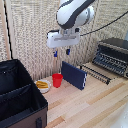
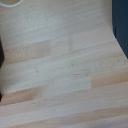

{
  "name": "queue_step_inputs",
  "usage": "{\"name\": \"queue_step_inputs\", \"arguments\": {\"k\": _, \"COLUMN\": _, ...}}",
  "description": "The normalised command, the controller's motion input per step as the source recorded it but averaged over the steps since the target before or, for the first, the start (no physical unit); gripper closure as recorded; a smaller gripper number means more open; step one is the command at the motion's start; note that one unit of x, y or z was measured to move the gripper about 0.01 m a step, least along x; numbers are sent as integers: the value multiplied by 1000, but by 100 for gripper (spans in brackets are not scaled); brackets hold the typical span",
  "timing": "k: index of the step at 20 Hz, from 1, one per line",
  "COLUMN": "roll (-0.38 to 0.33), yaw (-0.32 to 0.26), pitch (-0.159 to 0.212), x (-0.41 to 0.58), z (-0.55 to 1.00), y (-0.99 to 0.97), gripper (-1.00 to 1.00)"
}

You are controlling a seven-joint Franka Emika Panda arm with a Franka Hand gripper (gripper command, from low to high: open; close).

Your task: With care, position your gripper close to the oven tray handle. Make sure to grip the handle tightly. Delicately and attentively pull the tray out from the oven.

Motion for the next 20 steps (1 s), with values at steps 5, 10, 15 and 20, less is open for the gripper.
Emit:
{"name": "queue_step_inputs", "arguments": {"k": 5, "roll": -298, "yaw": 101, "pitch": -16, "x": -189, "z": 13, "y": -265, "gripper": -100}}
{"name": "queue_step_inputs", "arguments": {"k": 10, "roll": -340, "yaw": 111, "pitch": -22, "x": -214, "z": 22, "y": -339, "gripper": -100}}
{"name": "queue_step_inputs", "arguments": {"k": 15, "roll": -342, "yaw": 114, "pitch": -34, "x": -205, "z": 7, "y": -350, "gripper": -100}}
{"name": "queue_step_inputs", "arguments": {"k": 20, "roll": -332, "yaw": 99, "pitch": -46, "x": -151, "z": 0, "y": -415, "gripper": -100}}
